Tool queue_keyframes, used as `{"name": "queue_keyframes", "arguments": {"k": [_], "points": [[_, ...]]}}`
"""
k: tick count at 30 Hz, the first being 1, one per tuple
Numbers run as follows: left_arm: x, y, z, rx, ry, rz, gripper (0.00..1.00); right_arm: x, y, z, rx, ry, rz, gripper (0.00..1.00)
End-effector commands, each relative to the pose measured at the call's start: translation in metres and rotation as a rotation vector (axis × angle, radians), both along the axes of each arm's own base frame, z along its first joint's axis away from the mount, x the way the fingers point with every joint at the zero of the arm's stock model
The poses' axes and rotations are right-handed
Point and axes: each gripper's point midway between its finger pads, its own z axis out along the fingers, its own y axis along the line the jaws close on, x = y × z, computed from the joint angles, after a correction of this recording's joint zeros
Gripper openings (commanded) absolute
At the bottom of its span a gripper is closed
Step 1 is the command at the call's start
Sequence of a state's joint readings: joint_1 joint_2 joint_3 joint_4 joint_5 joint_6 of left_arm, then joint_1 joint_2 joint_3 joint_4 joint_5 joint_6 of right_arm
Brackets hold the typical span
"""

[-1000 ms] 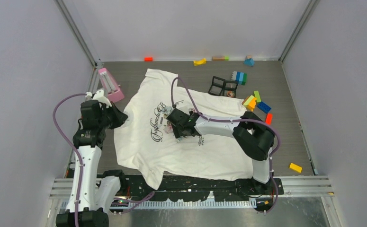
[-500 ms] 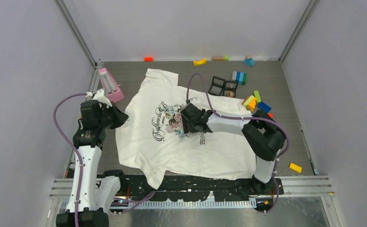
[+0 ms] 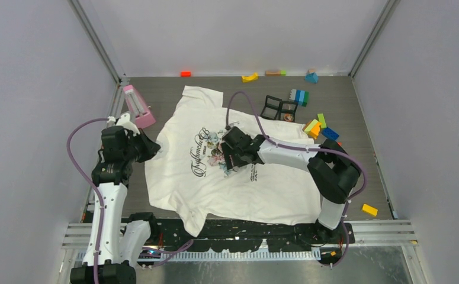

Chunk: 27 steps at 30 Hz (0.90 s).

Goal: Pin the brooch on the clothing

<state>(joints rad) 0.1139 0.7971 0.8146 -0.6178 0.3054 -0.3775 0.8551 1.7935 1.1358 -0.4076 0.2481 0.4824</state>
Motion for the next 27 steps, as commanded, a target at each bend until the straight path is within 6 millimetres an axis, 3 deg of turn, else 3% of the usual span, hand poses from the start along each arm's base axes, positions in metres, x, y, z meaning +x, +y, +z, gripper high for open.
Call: {"name": "queue_keyframes", "arguments": {"k": [1, 4, 5, 6, 12, 17, 27], "points": [[0.004, 0.017, 0.014, 0.076, -0.049, 0.059, 0.00, -0.006, 0.078, 0.055, 0.171, -0.093, 0.204, 0.74], [-0.001, 0.036, 0.016, 0.179, -0.034, 0.107, 0.00, -0.007, 0.116, 0.066, 0.215, -0.133, 0.299, 0.71], [-0.003, 0.038, 0.015, 0.189, -0.028, 0.119, 0.00, -0.013, 0.126, 0.058, 0.213, -0.124, 0.340, 0.69], [-0.003, 0.038, 0.015, 0.188, -0.031, 0.118, 0.00, -0.011, 0.139, 0.066, 0.244, -0.147, 0.360, 0.68], [-0.004, 0.039, 0.015, 0.193, -0.034, 0.122, 0.00, -0.026, 0.196, 0.053, 0.306, -0.188, 0.541, 0.59], [-0.001, 0.035, 0.013, 0.178, -0.037, 0.106, 0.00, -0.027, 0.219, 0.040, 0.333, -0.207, 0.624, 0.52], [0.001, 0.023, 0.011, 0.123, -0.033, 0.059, 0.00, -0.023, 0.233, 0.019, 0.289, -0.234, 0.691, 0.50]]}}
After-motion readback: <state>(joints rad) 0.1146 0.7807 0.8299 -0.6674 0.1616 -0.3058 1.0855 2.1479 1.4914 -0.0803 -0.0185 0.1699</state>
